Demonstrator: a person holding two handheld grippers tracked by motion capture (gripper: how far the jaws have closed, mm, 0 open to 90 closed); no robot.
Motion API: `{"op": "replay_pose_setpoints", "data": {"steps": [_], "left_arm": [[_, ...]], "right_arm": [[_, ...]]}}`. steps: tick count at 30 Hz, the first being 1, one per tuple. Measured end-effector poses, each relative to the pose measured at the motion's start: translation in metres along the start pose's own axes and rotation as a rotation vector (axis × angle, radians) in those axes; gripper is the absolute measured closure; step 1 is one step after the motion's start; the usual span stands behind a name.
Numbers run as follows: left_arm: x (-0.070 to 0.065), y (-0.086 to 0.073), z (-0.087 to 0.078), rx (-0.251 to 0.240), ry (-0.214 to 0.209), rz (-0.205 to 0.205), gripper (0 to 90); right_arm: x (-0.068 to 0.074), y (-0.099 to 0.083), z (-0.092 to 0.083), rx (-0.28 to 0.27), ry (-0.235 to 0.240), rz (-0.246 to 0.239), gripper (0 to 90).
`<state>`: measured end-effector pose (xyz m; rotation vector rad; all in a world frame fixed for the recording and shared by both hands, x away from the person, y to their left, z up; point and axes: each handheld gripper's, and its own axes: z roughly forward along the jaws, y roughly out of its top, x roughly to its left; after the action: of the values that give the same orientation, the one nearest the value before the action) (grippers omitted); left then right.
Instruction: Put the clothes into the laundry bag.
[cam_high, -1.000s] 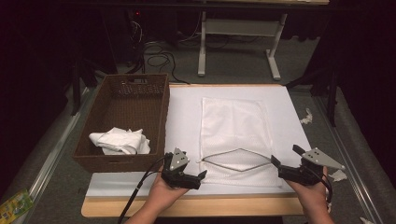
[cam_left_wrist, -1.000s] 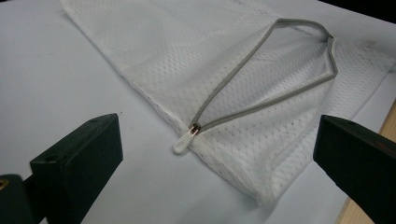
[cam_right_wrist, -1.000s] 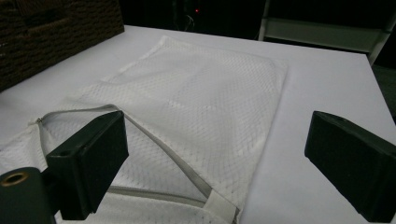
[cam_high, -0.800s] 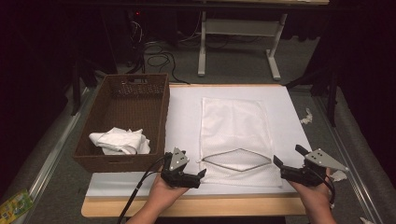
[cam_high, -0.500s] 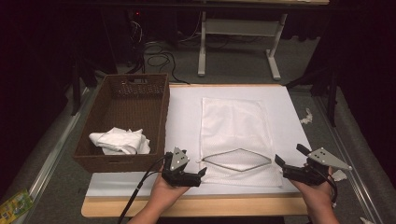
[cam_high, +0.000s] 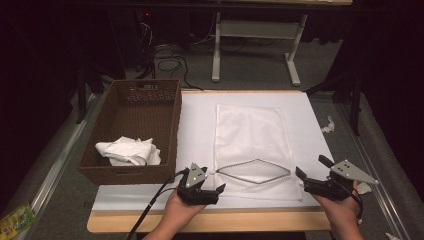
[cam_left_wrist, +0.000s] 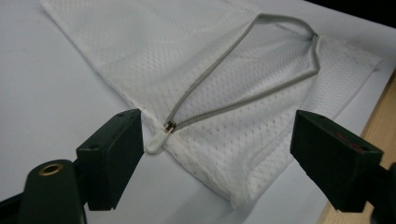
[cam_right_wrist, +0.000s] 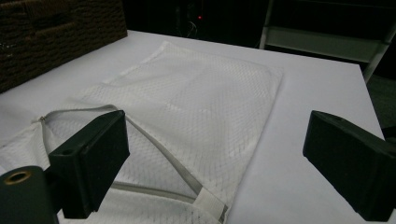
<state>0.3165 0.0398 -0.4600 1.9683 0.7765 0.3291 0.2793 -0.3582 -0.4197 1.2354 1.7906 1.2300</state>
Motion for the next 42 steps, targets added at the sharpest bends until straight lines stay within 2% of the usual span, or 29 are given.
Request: {"op": "replay_pose_setpoints", "data": {"steps": [1,3,5,6,8,9,10,11,12,16,18,20,23,26,28,32,33,34,35,36,38,39,41,42], "left_arm": [[-0.002,-0.001,0.003,0.009,-0.003,-0.001,17.9],[-0.005,-0.001,0.012,0.058,0.006,0.018,15.7],[-0.006,-0.001,0.018,0.098,-0.001,-0.01,17.3],[-0.006,-0.002,0.021,0.124,0.0,-0.032,21.2],[-0.008,-0.005,0.03,0.153,0.0,-0.03,38.6],[-0.01,-0.006,0.036,0.179,0.008,-0.011,42.6],[-0.013,-0.006,0.039,0.168,0.038,0.021,44.7],[-0.014,-0.004,0.04,0.175,0.064,0.027,52.1],[-0.014,-0.003,0.041,0.177,0.067,0.015,57.4],[-0.014,-0.005,0.036,0.181,0.1,0.054,87.4],[-0.008,-0.003,0.035,0.194,0.122,0.044,88.9],[0.002,-0.004,0.032,0.191,0.16,0.043,89.0],[0.018,-0.005,0.027,0.188,0.215,0.005,88.9],[0.026,-0.004,0.022,0.155,0.253,0.013,88.8],[0.029,-0.004,0.019,0.119,0.215,-0.013,86.9],[0.026,0.002,0.004,0.056,0.112,-0.051,68.5],[0.023,0.004,-0.002,0.051,0.068,-0.053,65.4],[0.021,0.007,-0.008,0.052,0.035,-0.037,60.7],[0.018,0.008,-0.013,0.048,0.017,-0.02,55.7],[0.016,0.008,-0.019,0.037,0.006,-0.001,51.5],[0.013,0.003,-0.027,-0.025,0.003,0.028,45.4],[0.013,0.001,-0.029,-0.052,0.004,0.02,42.4],[0.015,0.004,-0.027,-0.048,-0.024,0.007,31.4],[0.016,0.006,-0.025,-0.044,-0.012,0.018,25.5]], "right_arm": [[0.001,-0.001,0.0,0.003,0.002,-0.006,8.0],[0.001,-0.001,0.001,-0.001,0.016,-0.011,8.3],[0.0,-0.001,0.004,0.006,0.012,-0.006,8.4],[-0.001,-0.001,0.005,0.015,0.013,0.003,8.8],[-0.001,-0.003,0.005,0.027,0.003,0.009,10.9],[-0.001,-0.004,0.005,0.03,0.001,0.005,11.2],[0.0,-0.003,0.004,0.031,-0.002,0.004,11.7],[0.0,-0.003,0.003,0.028,-0.001,-0.005,12.3],[0.001,-0.003,0.002,0.029,-0.005,-0.01,13.1],[0.0,-0.007,0.002,0.041,0.0,0.006,14.1],[0.0,-0.007,0.003,0.045,-0.002,0.013,15.1],[-0.002,-0.008,0.003,0.047,0.004,0.011,15.9],[-0.003,-0.011,0.002,0.053,0.01,0.022,16.0],[-0.005,-0.012,0.003,0.061,0.014,0.026,16.2],[-0.005,-0.013,0.005,0.069,0.01,0.02,16.2],[-0.006,-0.014,0.005,0.081,0.014,0.022,16.7],[-0.006,-0.014,0.005,0.076,0.018,0.02,16.7],[-0.007,-0.014,0.004,0.074,0.018,0.018,16.7],[-0.006,-0.015,0.004,0.073,0.016,0.023,16.7],[-0.006,-0.016,0.005,0.072,0.017,0.028,16.5],[-0.006,-0.019,0.008,0.088,0.024,0.04,17.9],[-0.005,-0.02,0.011,0.099,0.032,0.047,19.6],[-0.004,-0.02,0.021,0.114,0.03,0.044,20.8],[-0.003,-0.02,0.028,0.134,0.019,0.04,20.7]]}}
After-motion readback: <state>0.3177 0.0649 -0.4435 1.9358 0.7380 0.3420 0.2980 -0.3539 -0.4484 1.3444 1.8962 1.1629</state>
